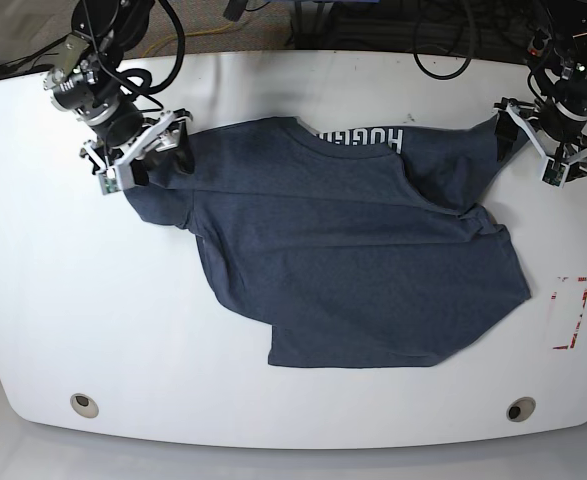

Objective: Fold the T-shirt properly
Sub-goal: 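Lay the shirt flat, pulling the shoulders apart with both grippers, then release the shirt and drag the collar edge outward with both grippers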

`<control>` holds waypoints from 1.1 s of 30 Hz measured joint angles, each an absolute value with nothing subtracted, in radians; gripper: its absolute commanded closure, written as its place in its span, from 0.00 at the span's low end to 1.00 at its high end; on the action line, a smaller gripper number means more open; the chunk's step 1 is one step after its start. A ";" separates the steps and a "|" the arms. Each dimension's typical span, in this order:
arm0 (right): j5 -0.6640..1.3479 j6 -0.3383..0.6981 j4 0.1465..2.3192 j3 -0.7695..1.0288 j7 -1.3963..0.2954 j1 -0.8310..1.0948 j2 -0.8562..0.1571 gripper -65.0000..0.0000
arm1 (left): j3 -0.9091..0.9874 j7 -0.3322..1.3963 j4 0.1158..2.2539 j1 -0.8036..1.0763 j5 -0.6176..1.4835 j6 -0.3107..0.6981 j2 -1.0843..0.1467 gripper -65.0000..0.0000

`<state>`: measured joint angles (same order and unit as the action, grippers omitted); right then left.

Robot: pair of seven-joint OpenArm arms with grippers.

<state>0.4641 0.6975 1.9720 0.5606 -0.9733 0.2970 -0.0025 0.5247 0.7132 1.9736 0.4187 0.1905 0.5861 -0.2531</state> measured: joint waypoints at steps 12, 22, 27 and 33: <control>0.606 0.692 1.987 0.570 -0.990 0.452 -0.020 0.30 | 0.500 0.717 1.966 0.267 0.192 0.578 -0.253 0.18; 0.603 0.689 1.961 0.414 -0.982 0.521 0.011 0.30 | 0.427 0.722 1.957 0.210 0.193 0.580 -0.255 0.18; 0.603 0.652 1.927 0.354 -0.988 0.513 0.008 0.30 | 0.418 0.711 1.938 0.204 0.202 0.581 -0.251 0.18; 0.610 0.588 1.827 0.303 -0.978 0.463 0.005 0.30 | 0.418 0.713 1.932 0.204 0.200 0.581 -0.253 0.18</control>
